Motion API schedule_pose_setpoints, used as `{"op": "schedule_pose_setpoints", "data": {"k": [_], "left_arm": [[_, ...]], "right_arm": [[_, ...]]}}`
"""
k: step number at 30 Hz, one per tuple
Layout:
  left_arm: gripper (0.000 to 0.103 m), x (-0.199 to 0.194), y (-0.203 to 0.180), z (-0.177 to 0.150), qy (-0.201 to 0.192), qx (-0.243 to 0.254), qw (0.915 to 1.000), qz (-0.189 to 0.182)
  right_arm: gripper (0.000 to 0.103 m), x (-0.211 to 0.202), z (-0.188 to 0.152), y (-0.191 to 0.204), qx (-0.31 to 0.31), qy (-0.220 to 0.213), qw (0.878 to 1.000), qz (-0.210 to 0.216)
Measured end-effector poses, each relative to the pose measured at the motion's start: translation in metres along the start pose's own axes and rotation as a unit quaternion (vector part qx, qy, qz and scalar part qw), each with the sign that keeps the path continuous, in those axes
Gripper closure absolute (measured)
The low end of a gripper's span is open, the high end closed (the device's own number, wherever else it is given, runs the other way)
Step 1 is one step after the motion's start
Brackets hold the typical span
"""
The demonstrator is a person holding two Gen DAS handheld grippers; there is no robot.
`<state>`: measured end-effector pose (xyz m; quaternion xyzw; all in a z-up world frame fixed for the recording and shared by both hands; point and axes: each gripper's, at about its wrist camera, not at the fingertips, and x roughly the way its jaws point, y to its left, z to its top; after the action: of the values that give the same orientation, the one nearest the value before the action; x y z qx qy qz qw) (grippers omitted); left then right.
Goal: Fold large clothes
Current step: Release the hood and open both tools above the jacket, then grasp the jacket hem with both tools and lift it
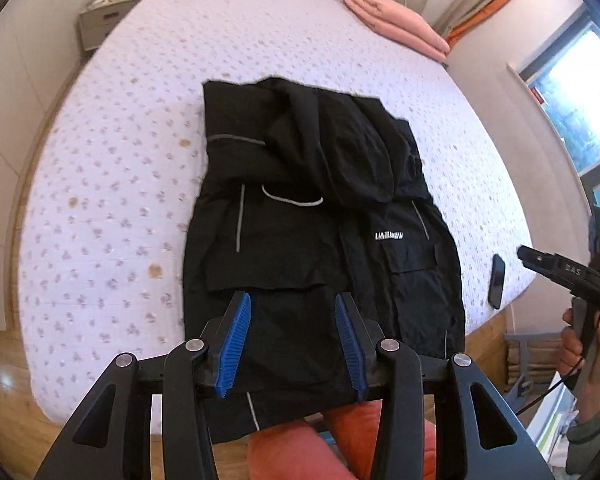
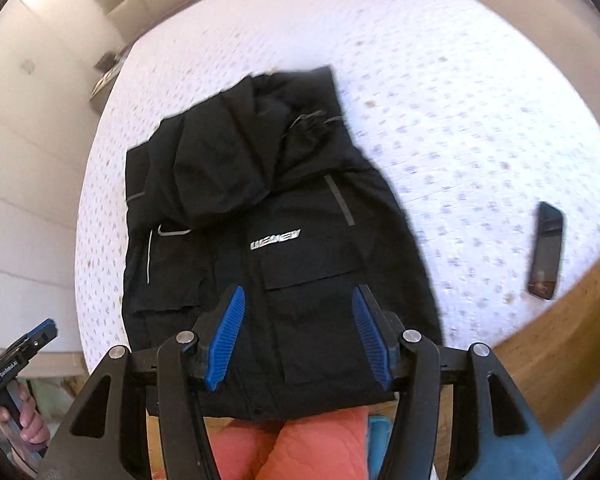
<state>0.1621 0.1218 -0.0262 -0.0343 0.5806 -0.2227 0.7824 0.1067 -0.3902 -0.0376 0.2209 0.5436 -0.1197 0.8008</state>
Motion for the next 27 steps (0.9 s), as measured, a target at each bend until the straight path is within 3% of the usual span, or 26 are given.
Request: {"op": "schedule_pose_setpoints", "data": {"k": [7, 12, 14, 18, 21, 27], "left_arm": [[0.056, -0.039, -0.003, 0.007, -0.039, 0.002, 0.9992, 0.000], [0.055, -0.045, -0.001, 0.007, -0.044, -0.009, 0.9990, 0.008], [0.054, -0.041, 0.001, 0.003, -0.037, -0.017, 0.9990, 0.017], [0.046, -0.021, 0.012, -0.007, -0.005, -0.050, 0.9980, 0.038], [0.046, 0.008, 0.025, -0.019, 0.034, -0.088, 0.9943, 0.050], [0.046, 0.063, 0.047, -0.052, 0.099, -0.119, 0.9848, 0.078]], "right_arm": [[0.040, -0.063, 0.001, 0.003, -0.001, -0.054, 0.998, -0.023], [0.026, -0.078, 0.005, 0.010, -0.019, -0.077, 0.996, -0.035], [0.026, -0.074, 0.005, 0.006, -0.023, -0.075, 0.996, -0.041], [0.026, -0.043, 0.002, -0.017, -0.010, -0.039, 0.998, -0.037], [0.026, -0.008, -0.008, -0.042, -0.005, -0.001, 0.999, -0.050], [0.026, 0.051, -0.041, -0.101, 0.028, 0.077, 0.995, -0.051]]}}
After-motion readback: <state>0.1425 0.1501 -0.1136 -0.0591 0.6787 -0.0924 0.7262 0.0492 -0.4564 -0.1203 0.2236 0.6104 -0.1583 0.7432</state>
